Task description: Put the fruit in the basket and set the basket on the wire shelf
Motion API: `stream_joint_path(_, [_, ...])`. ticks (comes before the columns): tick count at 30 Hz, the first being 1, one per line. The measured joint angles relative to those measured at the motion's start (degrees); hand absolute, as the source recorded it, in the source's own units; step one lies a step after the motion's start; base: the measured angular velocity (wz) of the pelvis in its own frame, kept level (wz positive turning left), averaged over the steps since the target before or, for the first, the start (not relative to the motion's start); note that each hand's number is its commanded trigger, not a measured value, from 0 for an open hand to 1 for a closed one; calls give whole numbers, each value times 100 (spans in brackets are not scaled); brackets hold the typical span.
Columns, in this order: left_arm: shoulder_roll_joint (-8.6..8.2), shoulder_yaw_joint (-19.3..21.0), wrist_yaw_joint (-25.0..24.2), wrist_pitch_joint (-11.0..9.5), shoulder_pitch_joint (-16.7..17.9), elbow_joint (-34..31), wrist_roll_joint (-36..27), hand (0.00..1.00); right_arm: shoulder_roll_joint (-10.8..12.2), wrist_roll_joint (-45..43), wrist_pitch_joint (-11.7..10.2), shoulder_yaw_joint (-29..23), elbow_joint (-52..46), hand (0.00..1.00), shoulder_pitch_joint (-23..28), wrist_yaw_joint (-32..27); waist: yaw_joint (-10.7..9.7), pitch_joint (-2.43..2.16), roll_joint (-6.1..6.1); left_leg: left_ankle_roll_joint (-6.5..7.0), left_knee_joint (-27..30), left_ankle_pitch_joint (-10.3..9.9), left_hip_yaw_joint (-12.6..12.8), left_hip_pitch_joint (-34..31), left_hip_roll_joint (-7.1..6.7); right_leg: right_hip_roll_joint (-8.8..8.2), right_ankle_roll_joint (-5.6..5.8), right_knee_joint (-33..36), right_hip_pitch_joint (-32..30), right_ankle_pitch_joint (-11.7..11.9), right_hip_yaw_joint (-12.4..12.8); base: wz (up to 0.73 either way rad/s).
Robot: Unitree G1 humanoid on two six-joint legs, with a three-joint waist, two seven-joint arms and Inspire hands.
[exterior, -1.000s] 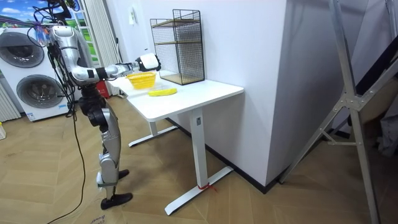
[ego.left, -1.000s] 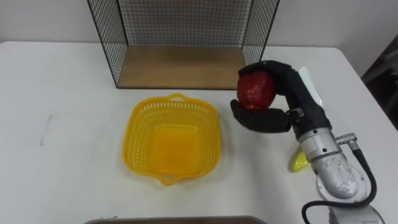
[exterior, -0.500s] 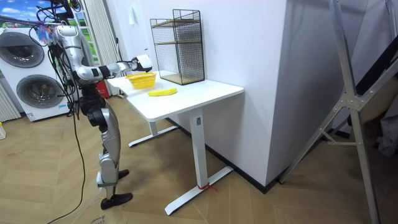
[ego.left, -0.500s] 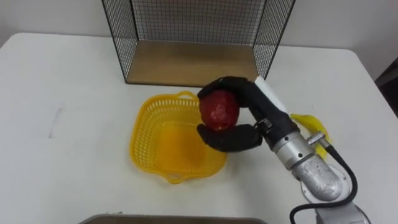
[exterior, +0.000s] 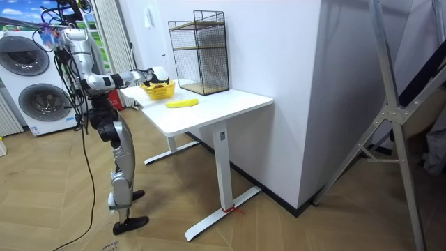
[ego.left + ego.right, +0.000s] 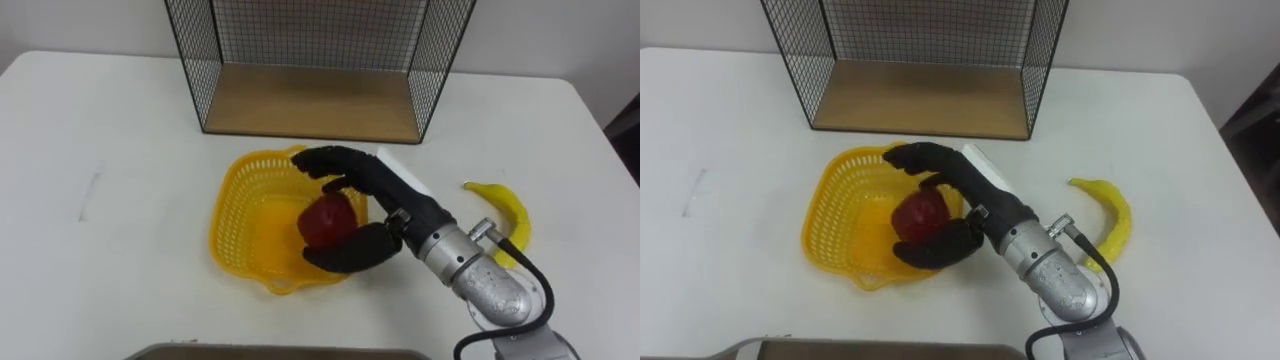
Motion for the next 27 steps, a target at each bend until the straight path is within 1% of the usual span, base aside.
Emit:
stream_joint_path(4, [-3,-39,2,10,0,0,-1,0,31,2,37,4,4,0,0,18,-5,4,-1,0,12,0,-6,-48,0,-3,0,0,-8,0,-30,2])
stream_joint_path(8, [-3,-47,3,92,-18,-9,-5,0,25,6,50,110,49,0,6,18,-24,9,8,0,38,0,-5,-47,1,-4,0,0,-19,0,-29,0])
stream_joint_path(11, [-3,-44,5,89,-45,-21,-4,0,43,43,48,130,47,0,6,-8,-38,15,23,0,47,0,-23,-38,-2,-5,1,-2,-1,2,-37,2])
stream_joint_path(13, [2,-18,4,69,-72,-28,-3,0,59,48,43,67,45,0,6,-80,-60,7,8,0,48,0,-54,-39,-5,-7,2,-10,22,2,-83,9])
stream_joint_path(14, [4,1,1,56,-89,-10,2,0,76,106,37,-14,37,0,6,-132,-72,-7,-12,1,45,1,-62,-33,-6,-8,2,-11,29,2,-99,4])
stream_joint_path(16, [7,26,0,24,-76,-6,16,0,89,150,30,-191,-8,0,6,-201,-66,-5,-9,3,45,2,-61,-25,-5,-8,2,-10,30,2,-92,0])
stream_joint_path(20, [1,163,5,-102,31,5,17,0,101,171,-48,-789,-246,0,1,-315,-107,-7,-14,4,49,2,-56,-22,-6,-8,2,-6,25,3,-79,0])
stream_joint_path(21, [-6,256,6,-173,67,65,13,0,101,229,-147,-1024,-347,0,-2,-396,-140,-6,-15,4,52,2,-57,-17,-5,-8,2,-4,37,3,-82,0])
stream_joint_path(22, [-5,289,8,-186,75,105,11,0,99,334,-186,-1140,-389,0,-8,-459,-153,-3,-12,4,52,2,-57,-6,-6,-8,2,-4,52,3,-83,0])
stream_joint_path(23, [-4,325,15,-187,104,152,2,0,99,486,-256,-1317,-463,0,-27,-619,-195,10,-8,4,49,2,-56,26,-6,-8,2,-6,83,3,-84,0])
stream_joint_path(24, [-3,353,22,-187,117,150,1,0,89,667,-348,-1476,-474,0,-81,-771,-276,11,-20,4,45,2,-57,53,-6,-9,2,-10,95,3,-93,0])
stream_joint_path(25, [-3,373,28,-192,149,148,1,0,74,747,-367,-1545,-474,0,-118,-850,-322,10,-28,4,41,2,-59,59,-6,-9,2,-11,93,2,-100,0])
stream_joint_path(27, [-4,510,46,-223,206,148,21,0,57,985,-456,-1877,-475,0,-208,-1138,-419,8,-65,4,36,2,-59,58,-2,-7,2,-10,78,3,-103,0])
